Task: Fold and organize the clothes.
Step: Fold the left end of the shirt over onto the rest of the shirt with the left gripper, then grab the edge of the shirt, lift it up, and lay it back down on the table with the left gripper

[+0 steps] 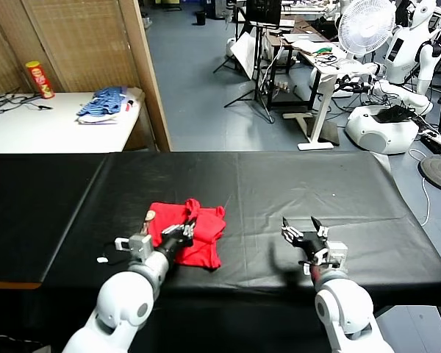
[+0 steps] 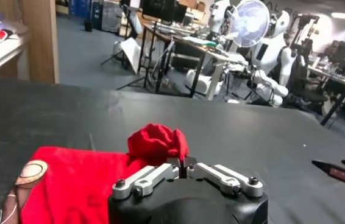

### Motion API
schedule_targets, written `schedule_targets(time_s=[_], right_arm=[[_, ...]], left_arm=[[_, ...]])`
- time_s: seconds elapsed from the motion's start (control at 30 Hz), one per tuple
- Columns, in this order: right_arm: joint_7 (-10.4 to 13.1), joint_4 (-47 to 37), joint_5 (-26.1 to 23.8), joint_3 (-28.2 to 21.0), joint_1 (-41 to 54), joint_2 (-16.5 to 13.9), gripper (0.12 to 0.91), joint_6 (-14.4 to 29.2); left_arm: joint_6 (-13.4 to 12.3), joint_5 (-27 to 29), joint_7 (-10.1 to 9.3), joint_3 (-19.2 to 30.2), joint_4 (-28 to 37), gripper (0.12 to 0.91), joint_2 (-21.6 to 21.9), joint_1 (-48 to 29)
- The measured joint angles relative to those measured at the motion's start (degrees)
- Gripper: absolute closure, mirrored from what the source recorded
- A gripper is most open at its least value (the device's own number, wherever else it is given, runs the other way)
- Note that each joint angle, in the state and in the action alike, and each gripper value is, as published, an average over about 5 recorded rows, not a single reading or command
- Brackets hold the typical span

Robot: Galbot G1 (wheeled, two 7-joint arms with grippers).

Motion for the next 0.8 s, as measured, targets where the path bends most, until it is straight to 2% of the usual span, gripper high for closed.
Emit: schedule_targets(time_s=[0.13, 0.3, 0.4, 0.57, 0.7, 0.8], right_arm=[[-1.4, -0.5, 0.0, -1.0, 0.7, -0.7, 0.227, 0.7], [-2.7, -1.8, 0.3, -3.5, 2.6, -1.3, 0.227, 1.1], [-3.9, -2.8, 0.4, -6.2, 4.3, -1.4, 0.227, 1.4], [-5.7, -5.1, 0.4, -12.7, 8.5, -0.8, 0.227, 1.9], [-5.4, -8.2, -1.4, -18.6, 12.5, 0.3, 0.227, 1.7], [-5.0, -11.3, -4.9, -22.3, 15.0, 1.3, 0.227, 0.3]], left_arm=[[-1.0, 1.1, 0.62, 0.1, 1.4, 0.667, -1.3, 0.1], [-1.8, 1.1, 0.72, 0.2, 1.5, 0.382, -2.5, 0.0], [-2.6, 1.9, 1.06, -0.7, 0.9, 0.267, -1.9, 0.4], [-4.4, 4.8, 1.71, -4.0, 1.1, 0.233, 0.8, 1.8], [-5.4, 6.1, 2.02, -7.2, 2.4, 0.232, 2.3, 3.6], [-5.7, 6.3, 2.03, -9.4, 3.6, 0.232, 2.4, 4.9]])
